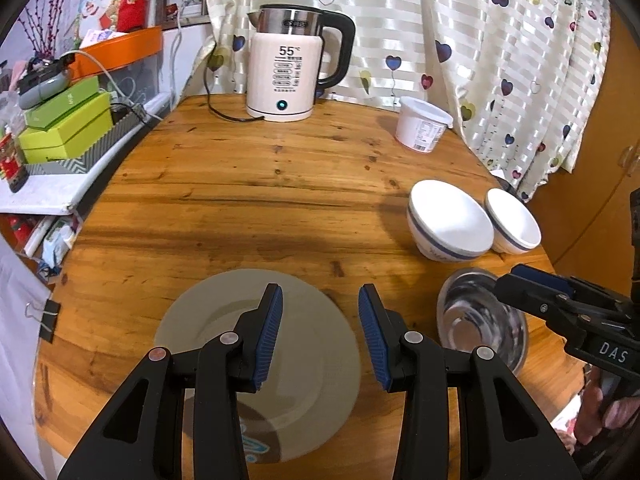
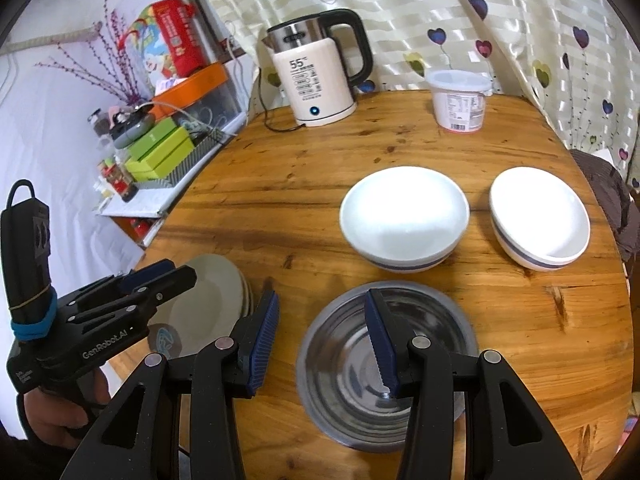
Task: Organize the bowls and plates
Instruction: 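Lift the plate stack with both grippers, set it down aside, release, then move both grippers to a white blue-rimmed bowl and grip its rim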
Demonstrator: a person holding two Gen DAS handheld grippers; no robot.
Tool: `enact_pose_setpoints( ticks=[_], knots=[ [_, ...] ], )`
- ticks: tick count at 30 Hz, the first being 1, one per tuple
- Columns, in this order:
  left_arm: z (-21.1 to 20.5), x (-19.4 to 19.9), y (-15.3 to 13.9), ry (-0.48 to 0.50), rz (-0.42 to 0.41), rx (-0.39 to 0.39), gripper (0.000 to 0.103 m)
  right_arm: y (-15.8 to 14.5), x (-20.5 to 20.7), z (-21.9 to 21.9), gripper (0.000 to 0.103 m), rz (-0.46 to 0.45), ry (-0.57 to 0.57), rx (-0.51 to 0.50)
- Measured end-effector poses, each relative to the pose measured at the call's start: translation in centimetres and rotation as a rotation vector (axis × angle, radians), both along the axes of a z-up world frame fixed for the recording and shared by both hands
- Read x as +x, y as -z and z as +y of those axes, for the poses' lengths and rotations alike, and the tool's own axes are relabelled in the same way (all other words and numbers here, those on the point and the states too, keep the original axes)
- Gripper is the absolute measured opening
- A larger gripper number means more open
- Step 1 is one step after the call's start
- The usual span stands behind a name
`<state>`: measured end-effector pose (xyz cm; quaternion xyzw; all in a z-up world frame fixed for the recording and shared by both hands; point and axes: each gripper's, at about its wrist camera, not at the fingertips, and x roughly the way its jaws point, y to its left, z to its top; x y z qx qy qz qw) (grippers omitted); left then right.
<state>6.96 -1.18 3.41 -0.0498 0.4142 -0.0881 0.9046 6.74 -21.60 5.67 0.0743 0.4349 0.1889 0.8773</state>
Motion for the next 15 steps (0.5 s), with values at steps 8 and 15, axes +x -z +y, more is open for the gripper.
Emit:
enact_pose_setpoints(
  ticks=[8,15],
  knots=[
    [-1.6,1.4,0.0,0.044,0.019,-0.025,0.041,0.3,0.8,-1.9,0.044,0.009,0.051,0.006],
    [-3.1,3.1,0.0,0.082,0.045,-0.073,0.041,0.6,1.8,-4.0,0.043,0.021,0.106,0.025]
  ],
)
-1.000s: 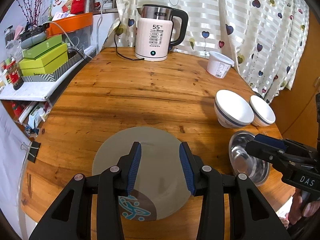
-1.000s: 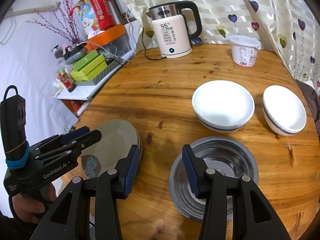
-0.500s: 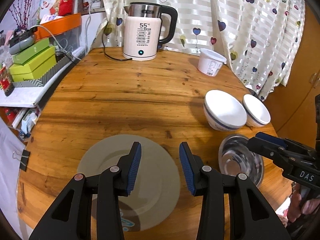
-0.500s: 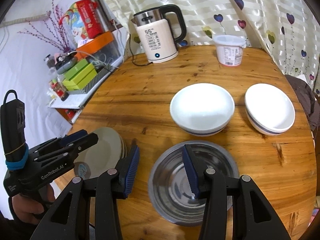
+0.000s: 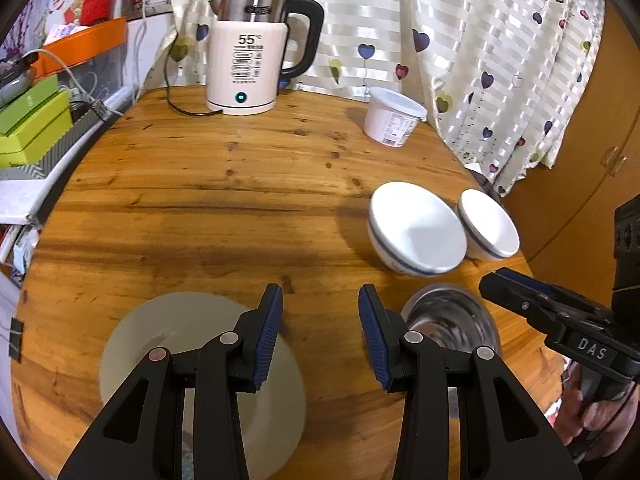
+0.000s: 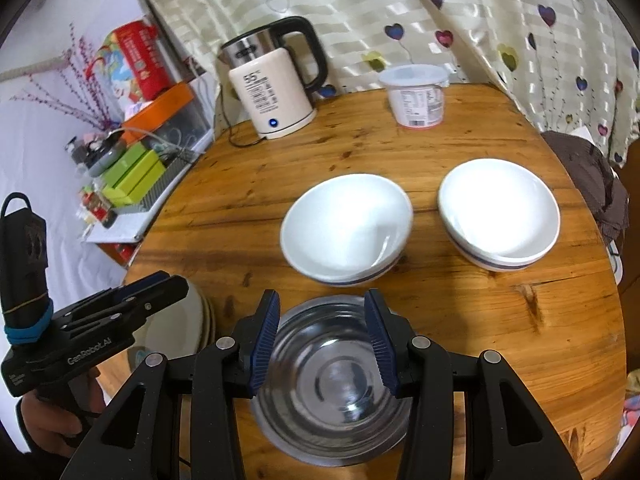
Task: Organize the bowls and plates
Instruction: 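Move both grippers to a white blue-rimmed bowl and grip its rim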
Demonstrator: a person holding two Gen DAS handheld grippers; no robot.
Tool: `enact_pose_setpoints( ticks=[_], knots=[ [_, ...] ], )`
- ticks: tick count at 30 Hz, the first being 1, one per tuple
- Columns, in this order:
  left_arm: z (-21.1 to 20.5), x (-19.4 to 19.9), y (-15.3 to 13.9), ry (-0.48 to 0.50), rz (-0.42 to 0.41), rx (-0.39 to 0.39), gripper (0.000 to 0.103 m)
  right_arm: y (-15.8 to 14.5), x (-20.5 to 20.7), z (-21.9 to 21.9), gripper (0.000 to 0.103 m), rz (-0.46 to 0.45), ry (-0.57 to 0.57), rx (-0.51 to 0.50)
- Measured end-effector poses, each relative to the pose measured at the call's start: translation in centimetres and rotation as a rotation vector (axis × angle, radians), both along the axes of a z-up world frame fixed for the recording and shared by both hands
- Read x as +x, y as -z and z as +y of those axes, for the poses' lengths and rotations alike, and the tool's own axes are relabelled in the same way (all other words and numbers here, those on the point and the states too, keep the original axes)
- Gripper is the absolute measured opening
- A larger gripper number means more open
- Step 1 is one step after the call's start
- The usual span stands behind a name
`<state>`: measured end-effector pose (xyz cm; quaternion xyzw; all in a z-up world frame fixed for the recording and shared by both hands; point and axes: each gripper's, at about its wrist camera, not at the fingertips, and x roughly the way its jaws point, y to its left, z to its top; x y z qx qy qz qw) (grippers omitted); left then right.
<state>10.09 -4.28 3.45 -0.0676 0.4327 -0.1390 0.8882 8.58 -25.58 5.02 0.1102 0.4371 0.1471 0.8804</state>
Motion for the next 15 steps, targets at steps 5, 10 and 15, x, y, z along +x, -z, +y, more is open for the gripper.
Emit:
enact_pose_setpoints(
  ticks=[5,10,15],
  knots=[
    [-1.3,1.4,0.2,0.022,0.019,-0.026,0.041,0.6,1.0,-1.4,0.035,0.017,0.040,0.018],
    [-2.7,2.7,0.6,0.036,0.034,-0.033,0.041,1.2,1.9,-2.4,0.032,0.030,0.065,0.023],
    [-4.0,4.4,1.2,0.050,0.056,-0.058,0.041,1.7,3.1,-3.0,0.032,0.041,0.076,0.026]
  ],
)
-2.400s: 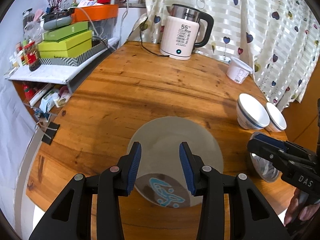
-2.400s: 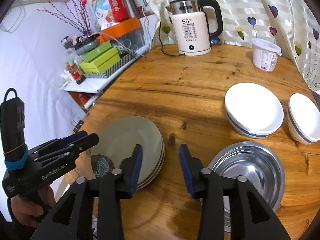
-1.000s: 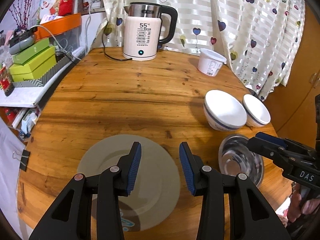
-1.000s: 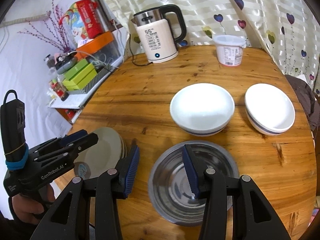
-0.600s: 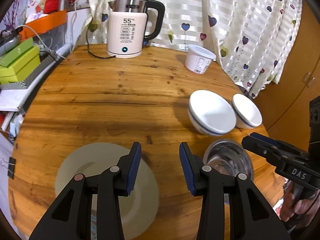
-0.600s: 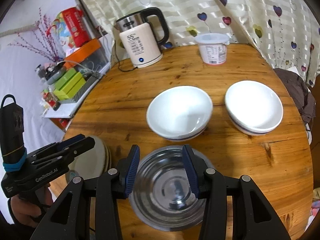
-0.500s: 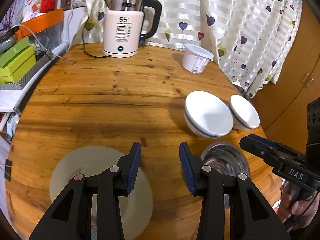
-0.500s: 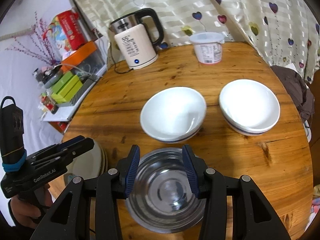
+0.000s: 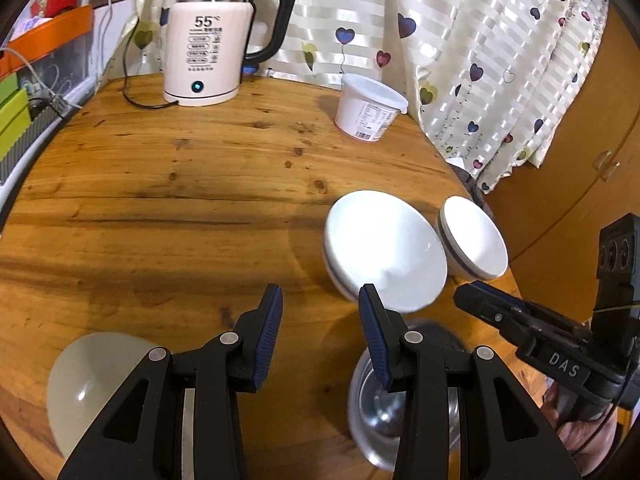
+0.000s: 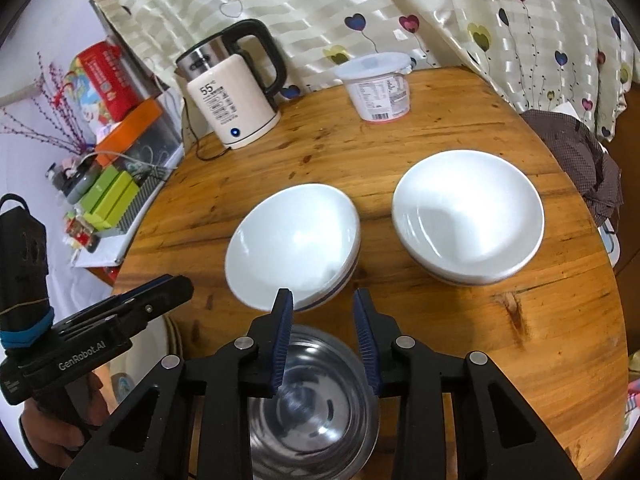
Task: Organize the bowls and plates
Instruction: 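Move both grippers to a white blue-rimmed bowl and grip its rim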
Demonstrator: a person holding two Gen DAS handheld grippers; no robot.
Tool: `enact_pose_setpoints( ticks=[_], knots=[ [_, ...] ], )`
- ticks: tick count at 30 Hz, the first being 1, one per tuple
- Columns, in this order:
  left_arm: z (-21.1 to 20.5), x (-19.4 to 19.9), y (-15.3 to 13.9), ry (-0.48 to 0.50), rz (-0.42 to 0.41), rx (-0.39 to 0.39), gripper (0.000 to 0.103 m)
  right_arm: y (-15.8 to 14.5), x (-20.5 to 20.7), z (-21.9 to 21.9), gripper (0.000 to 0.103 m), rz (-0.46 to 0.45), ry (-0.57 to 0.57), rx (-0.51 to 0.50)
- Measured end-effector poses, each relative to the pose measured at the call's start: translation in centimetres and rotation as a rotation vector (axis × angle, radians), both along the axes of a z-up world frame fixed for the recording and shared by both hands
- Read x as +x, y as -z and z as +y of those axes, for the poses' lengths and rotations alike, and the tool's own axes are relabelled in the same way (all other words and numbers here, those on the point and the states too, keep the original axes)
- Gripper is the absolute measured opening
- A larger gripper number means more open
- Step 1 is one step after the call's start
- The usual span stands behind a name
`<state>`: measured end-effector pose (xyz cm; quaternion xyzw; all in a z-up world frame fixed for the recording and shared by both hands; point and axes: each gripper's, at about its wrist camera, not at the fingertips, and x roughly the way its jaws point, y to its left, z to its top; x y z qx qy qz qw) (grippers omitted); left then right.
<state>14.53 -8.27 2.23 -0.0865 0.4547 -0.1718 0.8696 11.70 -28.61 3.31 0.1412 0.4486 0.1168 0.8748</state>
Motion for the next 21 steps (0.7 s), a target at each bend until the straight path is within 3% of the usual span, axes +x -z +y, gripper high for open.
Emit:
enact_pose_setpoints(
  ticks=[14,18,21],
  knots=[
    [-2.1,2.9,1.9,0.007,0.055,-0.017,0.041,1.7,3.2,-1.4,0.027,0.035,0.016,0.036],
    [-2.5,3.2,2.1,0.012,0.054,-0.015,0.041,1.9,3.6,-1.2,0.021,0.038,0.002,0.047],
    [-2.7,3.2,2.2,0.020,0.051,-0.010,0.035,1.9,3.7,-0.9,0.018,0.034,-0.011,0.048]
  ],
)
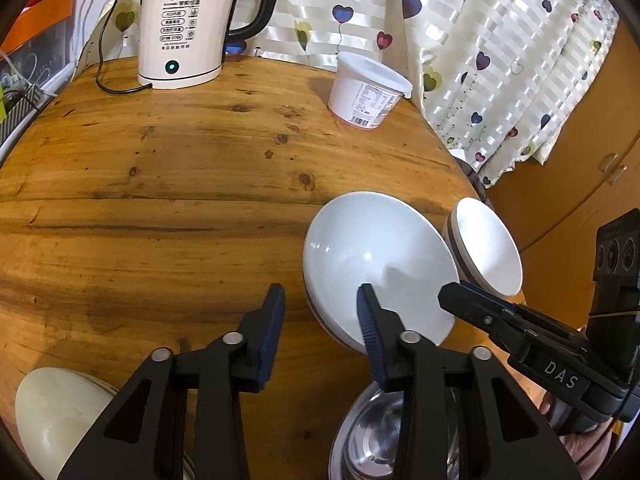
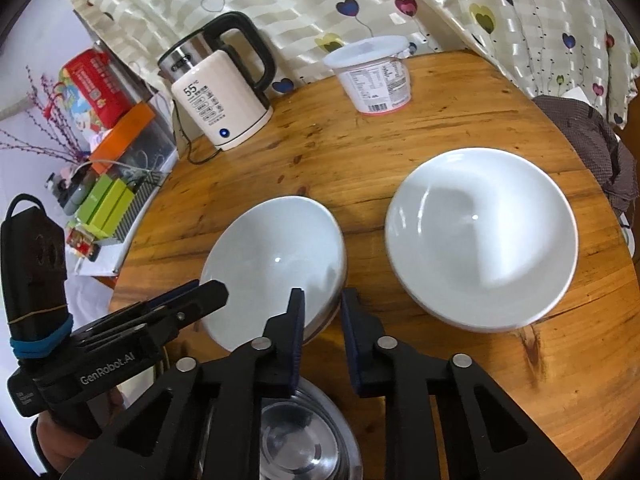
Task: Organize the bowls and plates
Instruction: 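Move both grippers to a white blue-rimmed bowl and grip its rim, then lift the white bowl with both grippers and lower it into the steel bowl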
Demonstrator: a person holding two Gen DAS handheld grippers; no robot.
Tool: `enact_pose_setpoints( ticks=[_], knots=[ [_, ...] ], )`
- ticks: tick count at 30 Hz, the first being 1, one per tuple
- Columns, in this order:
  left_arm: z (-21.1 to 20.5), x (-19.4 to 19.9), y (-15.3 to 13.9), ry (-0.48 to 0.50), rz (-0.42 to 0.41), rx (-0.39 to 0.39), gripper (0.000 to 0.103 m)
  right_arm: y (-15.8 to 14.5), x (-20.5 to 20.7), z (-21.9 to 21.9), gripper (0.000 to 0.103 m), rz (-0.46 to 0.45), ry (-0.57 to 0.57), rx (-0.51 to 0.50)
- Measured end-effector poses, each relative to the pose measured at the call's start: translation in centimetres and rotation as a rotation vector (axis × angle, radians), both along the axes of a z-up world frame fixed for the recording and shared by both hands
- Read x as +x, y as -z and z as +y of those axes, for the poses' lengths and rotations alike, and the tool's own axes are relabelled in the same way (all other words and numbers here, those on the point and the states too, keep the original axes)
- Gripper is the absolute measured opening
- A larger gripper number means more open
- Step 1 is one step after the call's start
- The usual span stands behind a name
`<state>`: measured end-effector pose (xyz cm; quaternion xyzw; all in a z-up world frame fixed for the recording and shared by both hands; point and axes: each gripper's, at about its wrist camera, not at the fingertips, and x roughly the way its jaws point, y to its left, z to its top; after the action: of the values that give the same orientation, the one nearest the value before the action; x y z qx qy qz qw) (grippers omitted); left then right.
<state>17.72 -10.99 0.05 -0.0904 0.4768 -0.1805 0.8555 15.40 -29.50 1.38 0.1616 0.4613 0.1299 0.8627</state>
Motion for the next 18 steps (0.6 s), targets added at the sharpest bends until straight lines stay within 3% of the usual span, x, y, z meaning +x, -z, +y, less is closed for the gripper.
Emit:
enact_pose_setpoints(
  ticks=[5,18],
  knots=[
    [-0.46,0.17,0.22,0.011,0.001,0.003,0.028,0.08,0.17,-0.10,0.017,-0.003,-0.003,0.007],
    [-0.52,0.14,-0.20,-0.002,-0.025,0.027,0.026,-0.48,0.38,0.23,0.017,-0.022,-0.005,-0.001]
  ],
)
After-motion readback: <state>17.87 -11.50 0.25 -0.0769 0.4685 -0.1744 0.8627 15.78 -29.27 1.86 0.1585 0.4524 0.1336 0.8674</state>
